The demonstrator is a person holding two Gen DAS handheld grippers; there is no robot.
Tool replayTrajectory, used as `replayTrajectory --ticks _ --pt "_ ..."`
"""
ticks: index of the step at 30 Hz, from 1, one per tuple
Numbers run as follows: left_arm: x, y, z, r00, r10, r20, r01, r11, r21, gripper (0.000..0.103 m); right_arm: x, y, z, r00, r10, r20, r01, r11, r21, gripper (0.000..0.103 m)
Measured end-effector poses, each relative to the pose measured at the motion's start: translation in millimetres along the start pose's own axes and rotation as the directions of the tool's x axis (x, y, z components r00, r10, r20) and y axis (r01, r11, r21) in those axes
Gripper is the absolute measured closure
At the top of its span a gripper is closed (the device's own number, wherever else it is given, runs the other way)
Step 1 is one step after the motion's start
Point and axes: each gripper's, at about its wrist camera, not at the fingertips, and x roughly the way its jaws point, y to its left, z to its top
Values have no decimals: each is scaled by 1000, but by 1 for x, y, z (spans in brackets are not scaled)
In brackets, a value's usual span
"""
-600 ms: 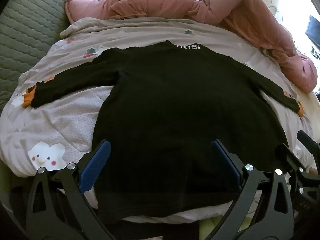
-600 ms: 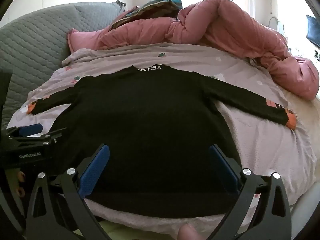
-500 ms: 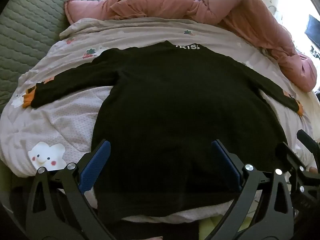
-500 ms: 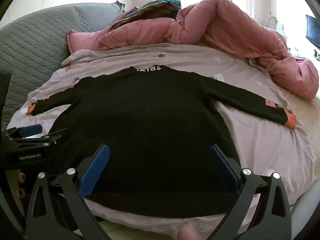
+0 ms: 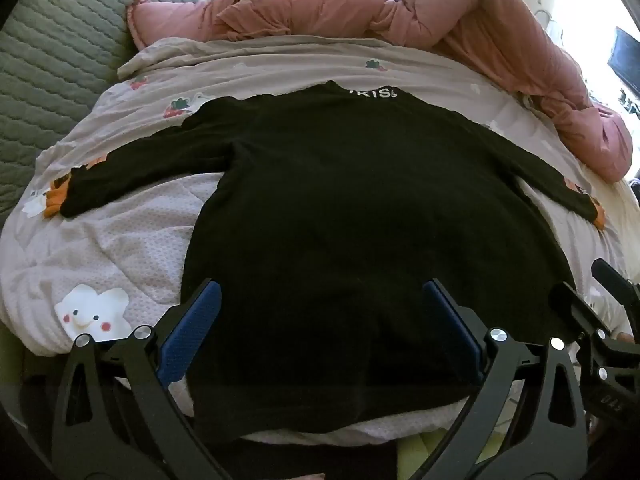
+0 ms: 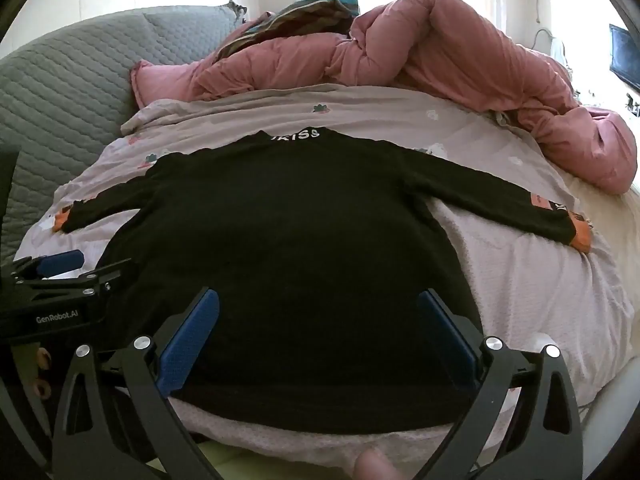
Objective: Fold small clothes
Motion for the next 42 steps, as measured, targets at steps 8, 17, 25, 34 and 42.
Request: replayTrajectory --ticks 8,17,25,34,42 --pt "5 -7 -1 1000 0 -7 0 1000 1 9 0 1 -1 1000 -2 0 2 1000 -1 4" --pt "4 -6 -2 1000 -4 -6 4 1000 1 9 1 4 -4 1000 -2 -3 2 1000 -3 4" --pt "4 -6 -2 1000 -3 -7 3 1000 -1 9 1 3 -4 1000 -4 -4 4 1000 -2 4" --pt "4 -4 -2 1000 -5 -7 5 1000 1 9 0 3 -5 1000 -4 -4 4 1000 -3 4" --pt "3 -3 -1 1000 -8 -6 8 1000 -1 9 0 3 -4 1000 -4 -5 4 1000 -2 4"
